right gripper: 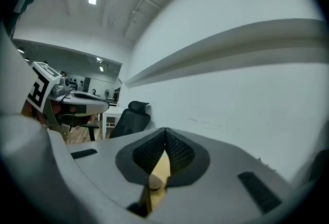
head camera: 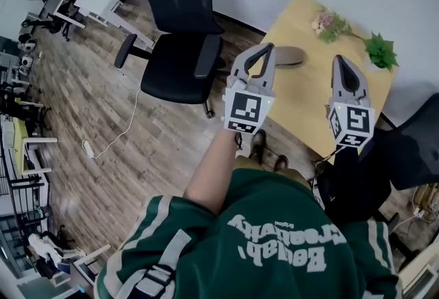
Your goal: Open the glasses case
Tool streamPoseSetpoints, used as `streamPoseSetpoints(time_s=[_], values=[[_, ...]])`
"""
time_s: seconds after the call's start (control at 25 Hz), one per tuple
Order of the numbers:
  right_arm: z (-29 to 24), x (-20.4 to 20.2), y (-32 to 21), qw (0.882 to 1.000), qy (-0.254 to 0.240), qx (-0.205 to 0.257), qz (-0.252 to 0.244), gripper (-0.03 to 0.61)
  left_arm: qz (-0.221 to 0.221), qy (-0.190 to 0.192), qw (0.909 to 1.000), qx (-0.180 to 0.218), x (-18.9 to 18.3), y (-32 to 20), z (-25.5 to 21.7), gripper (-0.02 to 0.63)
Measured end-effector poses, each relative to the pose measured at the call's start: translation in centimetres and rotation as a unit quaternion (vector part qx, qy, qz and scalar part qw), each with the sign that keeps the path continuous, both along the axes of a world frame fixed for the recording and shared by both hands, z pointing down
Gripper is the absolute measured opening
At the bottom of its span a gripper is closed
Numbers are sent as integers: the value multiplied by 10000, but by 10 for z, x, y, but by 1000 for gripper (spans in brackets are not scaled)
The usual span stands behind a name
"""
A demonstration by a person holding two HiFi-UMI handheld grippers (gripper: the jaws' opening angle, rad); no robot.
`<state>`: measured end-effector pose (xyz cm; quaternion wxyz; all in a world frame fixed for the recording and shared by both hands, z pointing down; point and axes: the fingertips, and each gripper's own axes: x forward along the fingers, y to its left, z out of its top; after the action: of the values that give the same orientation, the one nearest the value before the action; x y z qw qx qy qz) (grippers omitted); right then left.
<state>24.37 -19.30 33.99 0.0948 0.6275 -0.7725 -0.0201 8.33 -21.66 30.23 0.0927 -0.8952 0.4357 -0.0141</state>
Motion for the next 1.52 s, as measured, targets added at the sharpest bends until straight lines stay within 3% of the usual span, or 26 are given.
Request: streamPoseSetpoints(time_s=[0.32, 0.92, 1.2, 1.28, 1.52], values=[[2, -33, -33, 9998, 61, -17, 212, 9, 471, -23, 9989, 71, -10, -34, 7, 14], [18, -44, -59, 9992, 123, -185, 327, 9, 900, -181, 9958, -23, 2, -52, 37, 14], [46, -56, -69, 9974, 558, -407, -181, 11, 870, -278, 9955, -248, 10, -53, 72, 14], [57, -61, -71, 9949, 777, -528, -369, 46, 878, -246, 9955, -275, 9, -51, 79, 14], [80, -77, -77, 9834, 1383, -749, -907, 70, 888, -362, 9944, -452, 10, -43, 117, 14]])
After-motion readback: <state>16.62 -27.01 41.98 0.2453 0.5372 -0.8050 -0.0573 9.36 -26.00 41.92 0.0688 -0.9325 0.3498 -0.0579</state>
